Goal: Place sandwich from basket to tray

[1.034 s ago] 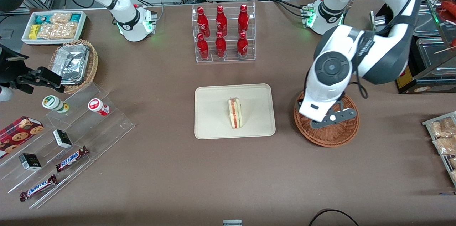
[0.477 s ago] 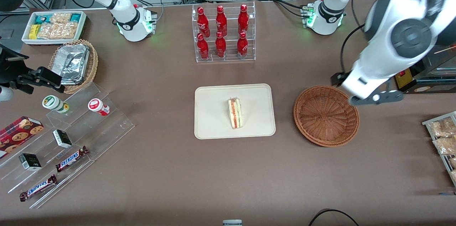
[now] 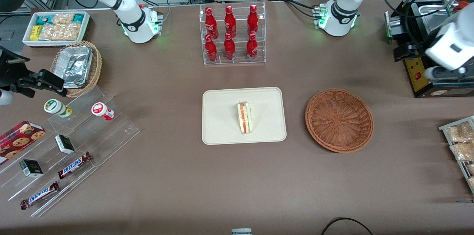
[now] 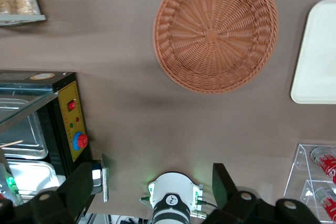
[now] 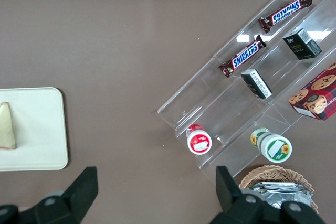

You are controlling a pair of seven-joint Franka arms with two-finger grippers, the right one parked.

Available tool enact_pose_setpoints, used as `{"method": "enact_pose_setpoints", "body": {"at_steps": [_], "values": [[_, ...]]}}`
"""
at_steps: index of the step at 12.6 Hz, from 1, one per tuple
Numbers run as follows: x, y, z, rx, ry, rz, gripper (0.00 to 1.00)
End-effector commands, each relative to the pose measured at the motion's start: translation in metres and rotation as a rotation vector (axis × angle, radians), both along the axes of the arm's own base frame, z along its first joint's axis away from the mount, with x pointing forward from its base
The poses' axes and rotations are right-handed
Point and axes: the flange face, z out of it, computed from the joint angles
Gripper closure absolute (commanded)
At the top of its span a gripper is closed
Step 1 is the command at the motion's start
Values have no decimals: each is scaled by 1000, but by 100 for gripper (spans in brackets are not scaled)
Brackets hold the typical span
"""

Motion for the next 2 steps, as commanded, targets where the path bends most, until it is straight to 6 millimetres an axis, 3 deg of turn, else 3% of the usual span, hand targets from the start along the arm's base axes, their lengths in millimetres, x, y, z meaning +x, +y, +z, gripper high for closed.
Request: {"method": "enact_pose_setpoints", "body": {"at_steps": [1, 2], "values": [[-18, 27, 25, -18, -33, 44, 0], [-20, 29, 29, -18, -39, 48, 0]]}}
